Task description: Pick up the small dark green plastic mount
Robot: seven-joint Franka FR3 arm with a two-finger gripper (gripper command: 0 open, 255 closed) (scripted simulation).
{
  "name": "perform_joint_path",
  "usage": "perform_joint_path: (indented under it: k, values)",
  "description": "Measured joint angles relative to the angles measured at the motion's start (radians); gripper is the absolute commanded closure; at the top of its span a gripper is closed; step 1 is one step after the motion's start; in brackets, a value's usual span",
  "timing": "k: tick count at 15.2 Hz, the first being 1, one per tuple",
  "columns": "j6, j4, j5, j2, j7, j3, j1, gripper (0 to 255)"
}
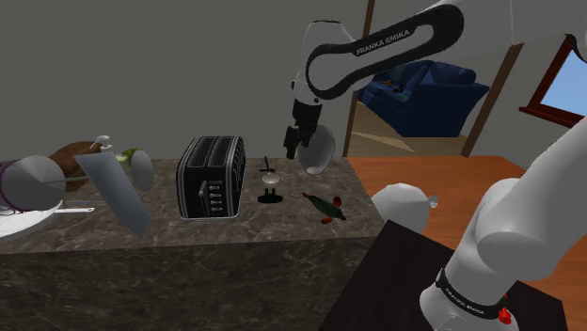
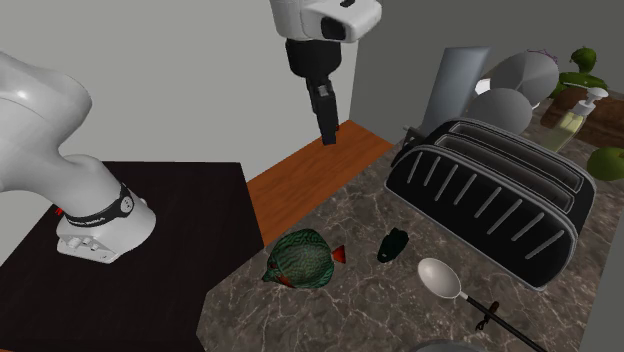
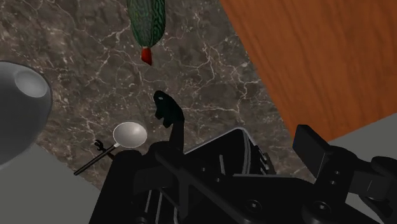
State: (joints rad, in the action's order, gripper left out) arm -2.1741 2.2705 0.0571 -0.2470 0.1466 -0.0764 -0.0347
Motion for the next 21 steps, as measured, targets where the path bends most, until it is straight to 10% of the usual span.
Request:
perform_joint_path:
  k: [21]
  values:
    - [-0.205,-0.475,-0.070,0.781,-0.020,0.045,-0.034,0]
